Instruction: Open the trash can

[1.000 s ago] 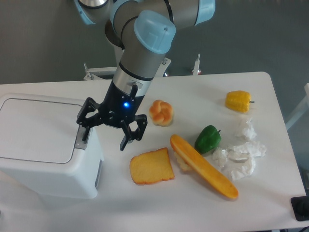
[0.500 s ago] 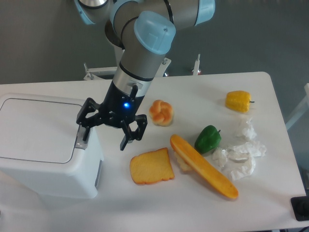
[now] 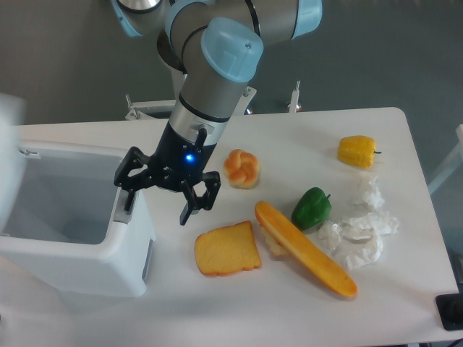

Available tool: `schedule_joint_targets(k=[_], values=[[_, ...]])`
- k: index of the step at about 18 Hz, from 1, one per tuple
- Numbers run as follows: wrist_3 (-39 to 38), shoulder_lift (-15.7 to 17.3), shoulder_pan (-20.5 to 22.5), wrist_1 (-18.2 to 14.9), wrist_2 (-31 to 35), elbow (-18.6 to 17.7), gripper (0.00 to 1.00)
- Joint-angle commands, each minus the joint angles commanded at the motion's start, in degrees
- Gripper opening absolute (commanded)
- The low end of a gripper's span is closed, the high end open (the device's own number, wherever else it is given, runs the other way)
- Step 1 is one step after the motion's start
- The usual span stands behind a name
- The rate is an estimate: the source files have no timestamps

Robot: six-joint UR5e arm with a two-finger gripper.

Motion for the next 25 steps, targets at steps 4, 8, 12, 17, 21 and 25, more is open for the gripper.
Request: schedule_joint_targets(k=[4,8,12,17,21,25], values=[[-0.09,0.18,0.00,0.00,-0.09,0.09,1.00],[0.17,0.26,0.09,0.09,-0.09,0.70,1.00],[1.40,0.53,0.35,0.18,0.00,1.67,1.00],[4.91,0.88,0.70,0.18,0.79,3.51,1.00],[12.36,1.93,0.88,0.18,5.87,4.92,1.00],[21.16,2.90,0.88,0.09,13.52,4.83,1.00]])
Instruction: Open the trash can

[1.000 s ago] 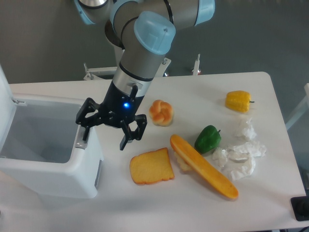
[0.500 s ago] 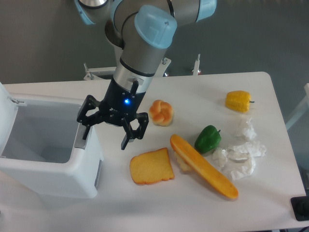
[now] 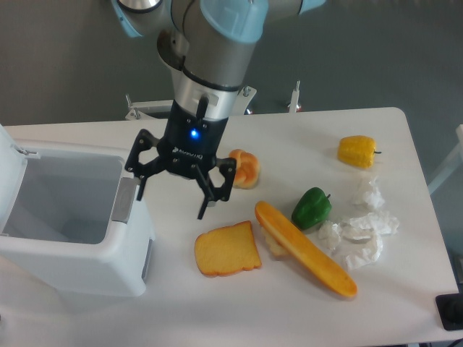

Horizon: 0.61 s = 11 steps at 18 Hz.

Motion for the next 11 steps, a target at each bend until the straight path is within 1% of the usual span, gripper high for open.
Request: schedule_joint_targets(k=[3,5,11], values=[[4.92,0.44,0.00,0.00,4.75,0.00,1.00],[9.14,0.53,0.00,0.00,5.55,-0.09,1.00],[10.21,0.53,0.09,0.00,5.82,-0.35,1.00]])
